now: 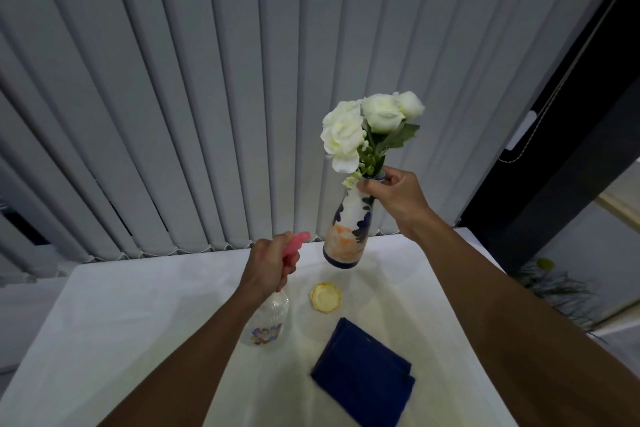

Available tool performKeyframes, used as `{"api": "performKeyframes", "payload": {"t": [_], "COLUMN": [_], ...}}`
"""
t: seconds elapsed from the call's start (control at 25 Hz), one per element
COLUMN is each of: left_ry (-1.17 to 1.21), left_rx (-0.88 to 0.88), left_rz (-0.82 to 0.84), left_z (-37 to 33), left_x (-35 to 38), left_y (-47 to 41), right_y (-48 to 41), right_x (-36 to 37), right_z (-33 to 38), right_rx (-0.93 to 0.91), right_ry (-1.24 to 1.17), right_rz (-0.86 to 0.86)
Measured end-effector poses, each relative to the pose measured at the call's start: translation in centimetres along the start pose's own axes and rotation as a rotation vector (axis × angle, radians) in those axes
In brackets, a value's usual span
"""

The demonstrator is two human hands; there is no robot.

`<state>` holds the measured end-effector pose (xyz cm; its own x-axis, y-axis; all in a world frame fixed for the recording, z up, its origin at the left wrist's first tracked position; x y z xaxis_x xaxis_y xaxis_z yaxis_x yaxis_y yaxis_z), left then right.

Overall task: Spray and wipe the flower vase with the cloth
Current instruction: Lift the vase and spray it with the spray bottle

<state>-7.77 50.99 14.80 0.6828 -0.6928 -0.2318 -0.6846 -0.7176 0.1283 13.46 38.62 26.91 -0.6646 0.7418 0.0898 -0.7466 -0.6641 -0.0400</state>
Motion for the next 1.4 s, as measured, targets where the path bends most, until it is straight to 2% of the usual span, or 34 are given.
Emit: {"api": "performKeyframes", "payload": {"t": [0.16,0.32,0.56,0.72,0.88,1.4], "left_ry": [-0.035,0.019,-0.126,-0.144,-0.166,-0.041], "left_rx": [0.034,-0.08,-0.005,-0.05,-0.074,-0.046], "left_rz": [-0.038,-0.2,-0.329,-0.4,-0.509,-0.385], "left_z": [0.4,1.1,0.5,1.4,0.8,3.7], "left_x": [-0.5,-1.0,1.7,4.3,3.8,2.1], "left_y": [0.2,1.5,5.2,6.3,7.3,6.6], "right_y": [0.1,0.5,0.6,0.6,0.6,0.8], "right_x": [0.5,1.2,3.0,4.3,4.8,3.0], "right_z": [0.6,1.1,1.7,1.4,1.0,-1.5], "right_rx": [-0.019,-0.056,-0.155,-0.174,-0.147,-0.077], "right_ry": [0.027,0.066,0.279,0.272,0.266,0.289], "right_rz": [0.0,-0.034,-0.222,-0.27,-0.262,-0.239]}}
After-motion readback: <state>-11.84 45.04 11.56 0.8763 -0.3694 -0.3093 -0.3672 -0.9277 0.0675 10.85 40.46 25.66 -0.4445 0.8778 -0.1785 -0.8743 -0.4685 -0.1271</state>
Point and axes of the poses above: each hand's wrist, its own y-axis away from the middle knuckle, its own x-axis out of the palm, z = x × y, the point moved 9 cm from there along -y, towards the middle knuckle, and after that the axes turned 12 degrees about -y, right-handed, at the moved point
